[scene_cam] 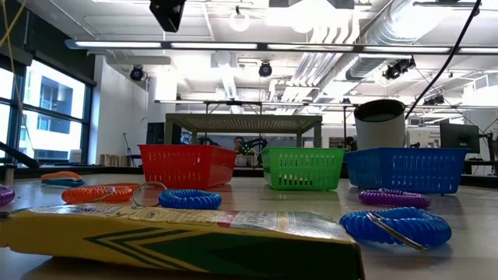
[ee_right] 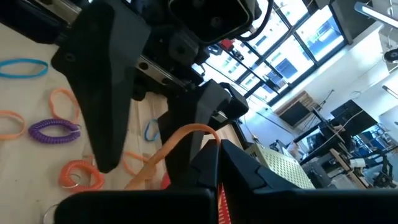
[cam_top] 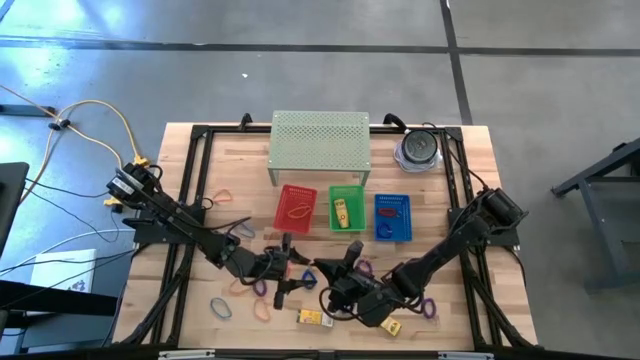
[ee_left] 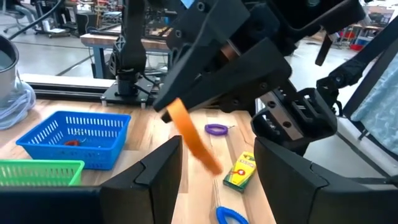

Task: Pick & Place Office Desk Supplies
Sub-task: Put the orange rubber band into the red bin

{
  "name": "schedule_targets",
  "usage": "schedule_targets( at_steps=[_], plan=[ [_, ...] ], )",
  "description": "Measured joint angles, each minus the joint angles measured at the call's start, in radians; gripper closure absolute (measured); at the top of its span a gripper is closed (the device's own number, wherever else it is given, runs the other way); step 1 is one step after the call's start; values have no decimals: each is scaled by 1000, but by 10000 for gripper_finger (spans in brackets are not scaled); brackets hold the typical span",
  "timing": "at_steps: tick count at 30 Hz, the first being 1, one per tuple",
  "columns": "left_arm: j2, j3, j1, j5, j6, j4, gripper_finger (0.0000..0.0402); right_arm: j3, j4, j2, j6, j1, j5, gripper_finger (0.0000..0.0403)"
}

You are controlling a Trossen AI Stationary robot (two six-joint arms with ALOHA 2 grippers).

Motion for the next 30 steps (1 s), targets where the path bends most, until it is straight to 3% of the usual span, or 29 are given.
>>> schedule_targets(
  at_steps=[17,21,30],
  plan=[
    [0,0,0,0,-2,-1,213,0,0,0,0,1,0,400],
    [0,0,0,0,-2,-1,244,0,0,0,0,1,0,400],
    [0,0,0,0,-2,-1,356,0,-10,0,0,1,-2,400]
  ],
)
